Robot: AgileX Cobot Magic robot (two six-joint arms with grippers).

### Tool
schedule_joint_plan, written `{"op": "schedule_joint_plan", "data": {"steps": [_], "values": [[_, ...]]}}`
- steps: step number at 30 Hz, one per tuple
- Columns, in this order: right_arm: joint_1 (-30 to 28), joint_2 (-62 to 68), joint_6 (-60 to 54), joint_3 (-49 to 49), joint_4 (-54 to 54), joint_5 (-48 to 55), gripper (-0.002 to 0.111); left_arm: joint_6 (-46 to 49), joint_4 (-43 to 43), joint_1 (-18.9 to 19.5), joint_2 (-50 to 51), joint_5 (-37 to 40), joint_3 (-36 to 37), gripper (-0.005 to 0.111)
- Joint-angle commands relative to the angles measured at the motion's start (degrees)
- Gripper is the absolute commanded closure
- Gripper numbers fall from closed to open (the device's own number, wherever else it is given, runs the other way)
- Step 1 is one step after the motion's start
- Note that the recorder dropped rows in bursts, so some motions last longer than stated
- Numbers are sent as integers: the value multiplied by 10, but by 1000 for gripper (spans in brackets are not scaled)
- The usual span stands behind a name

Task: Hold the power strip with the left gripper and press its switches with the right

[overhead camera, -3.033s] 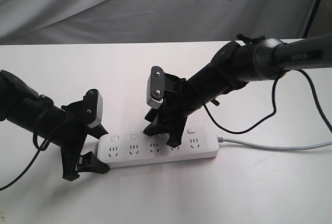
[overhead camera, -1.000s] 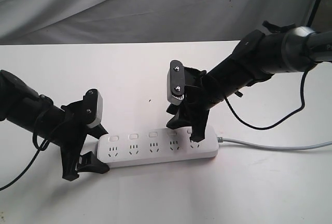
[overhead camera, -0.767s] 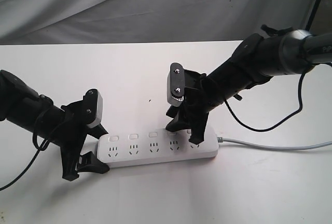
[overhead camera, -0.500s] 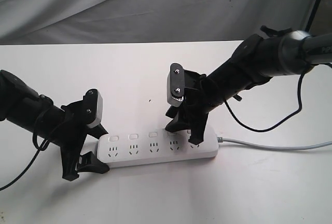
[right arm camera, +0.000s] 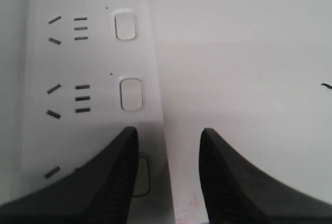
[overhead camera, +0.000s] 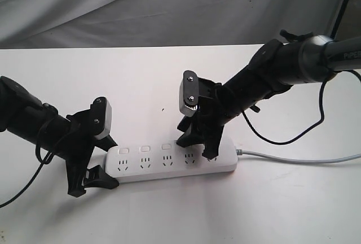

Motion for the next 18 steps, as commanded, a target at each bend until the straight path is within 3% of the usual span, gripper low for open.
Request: {"op": "schedule_joint_plan", "data": {"steps": [1,18], "values": [[2,30,-3,9,-54,-5,71,2,-1,-1,1,0,-3,49],[-15,28,3,9,-54,-5,71,2,-1,-1,1,0,-3,49]]}}
